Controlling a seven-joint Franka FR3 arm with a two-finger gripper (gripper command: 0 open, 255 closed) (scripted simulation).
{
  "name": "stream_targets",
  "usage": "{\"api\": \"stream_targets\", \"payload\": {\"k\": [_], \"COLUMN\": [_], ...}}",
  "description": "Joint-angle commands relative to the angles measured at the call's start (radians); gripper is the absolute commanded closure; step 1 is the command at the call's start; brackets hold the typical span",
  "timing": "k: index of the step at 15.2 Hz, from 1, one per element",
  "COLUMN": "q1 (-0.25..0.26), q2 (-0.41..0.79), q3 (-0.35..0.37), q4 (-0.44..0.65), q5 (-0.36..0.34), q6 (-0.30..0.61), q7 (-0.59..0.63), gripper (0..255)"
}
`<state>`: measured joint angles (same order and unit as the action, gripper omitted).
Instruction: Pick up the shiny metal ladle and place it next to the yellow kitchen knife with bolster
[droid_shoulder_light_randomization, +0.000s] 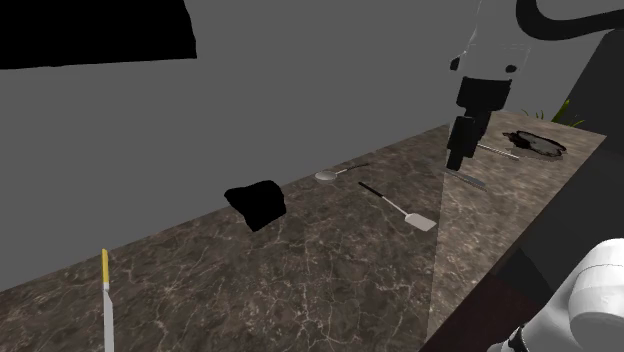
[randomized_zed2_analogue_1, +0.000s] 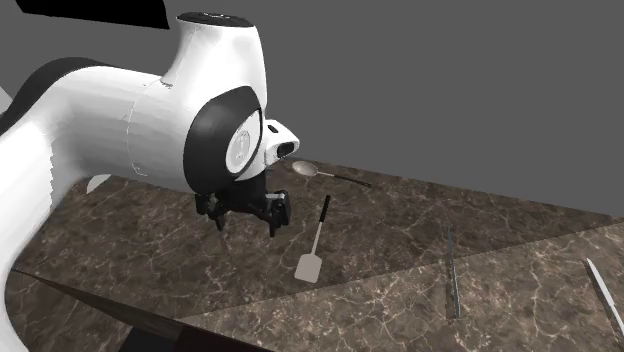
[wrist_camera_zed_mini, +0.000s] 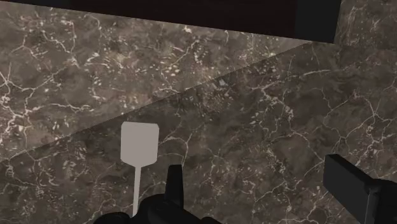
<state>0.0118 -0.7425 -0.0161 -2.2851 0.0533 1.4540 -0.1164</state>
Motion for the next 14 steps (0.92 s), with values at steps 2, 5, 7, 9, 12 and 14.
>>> {"api": "stream_targets", "payload": {"k": [2, 5, 7, 9, 12, 14], "q1": [0.005, 0.022, 0.033, 0.044, 0.064, 0.078], "q2": [0.011, 0.056, 0.096, 0.142, 0.222, 0.282], "q3": [-0.019, -0.077, -0.115, -0.152, -0.205, -0.238], "q4": [-0.012, -0.037, -0.045, -0.046, -0.035, -0.019], "q5": [-0.018, -0.069, -0.098, -0.122, -0.148, -0.157], "q6": [0.027, 0.110, 0.168, 0.227, 0.315, 0.372], "q7": [-0.049, -0.191, -0.284, -0.376, -0.512, -0.603], "gripper": [0, 0, 0, 0, 0, 0]}}
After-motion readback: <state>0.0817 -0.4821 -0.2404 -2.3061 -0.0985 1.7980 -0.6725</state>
